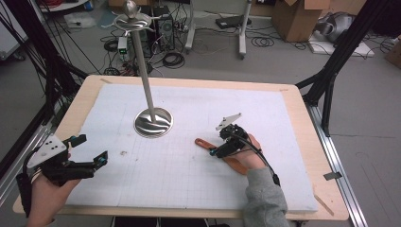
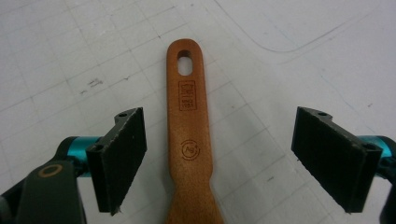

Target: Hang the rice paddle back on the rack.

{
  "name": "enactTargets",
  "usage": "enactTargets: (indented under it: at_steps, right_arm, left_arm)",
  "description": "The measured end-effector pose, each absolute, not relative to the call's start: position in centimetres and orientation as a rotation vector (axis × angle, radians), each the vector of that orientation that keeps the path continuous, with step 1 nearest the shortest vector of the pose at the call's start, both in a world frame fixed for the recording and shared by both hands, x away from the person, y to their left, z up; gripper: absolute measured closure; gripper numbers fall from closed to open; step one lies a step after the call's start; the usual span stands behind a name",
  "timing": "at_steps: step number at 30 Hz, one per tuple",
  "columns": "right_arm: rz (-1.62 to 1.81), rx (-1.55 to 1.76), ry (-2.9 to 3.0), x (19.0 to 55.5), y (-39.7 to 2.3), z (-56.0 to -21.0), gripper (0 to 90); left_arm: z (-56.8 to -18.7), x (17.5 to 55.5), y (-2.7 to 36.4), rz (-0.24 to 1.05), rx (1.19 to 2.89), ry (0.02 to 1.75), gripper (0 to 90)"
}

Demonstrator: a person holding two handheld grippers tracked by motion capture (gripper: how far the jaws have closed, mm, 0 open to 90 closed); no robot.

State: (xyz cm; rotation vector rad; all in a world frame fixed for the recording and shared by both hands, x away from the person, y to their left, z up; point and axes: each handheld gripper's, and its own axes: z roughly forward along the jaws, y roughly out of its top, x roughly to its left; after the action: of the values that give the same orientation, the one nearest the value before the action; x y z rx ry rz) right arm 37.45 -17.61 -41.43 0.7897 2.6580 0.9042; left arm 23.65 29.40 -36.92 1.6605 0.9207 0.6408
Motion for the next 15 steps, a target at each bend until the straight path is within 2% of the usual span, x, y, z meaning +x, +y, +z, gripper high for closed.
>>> enactTargets:
  at_steps: [10,15]
  right_arm:
    - [0.852,0.766,2.718,37.72,-16.98,-41.59,29.4]
    - [0.817,0.766,2.737,37.79,-16.68,-41.67,31.6]
  left_arm:
    - [-37.12,23.44,29.5,0.642,1.665,0.929,2.9]
    - [-37.17,23.35,29.63,0.641,1.664,0.935,2.9]
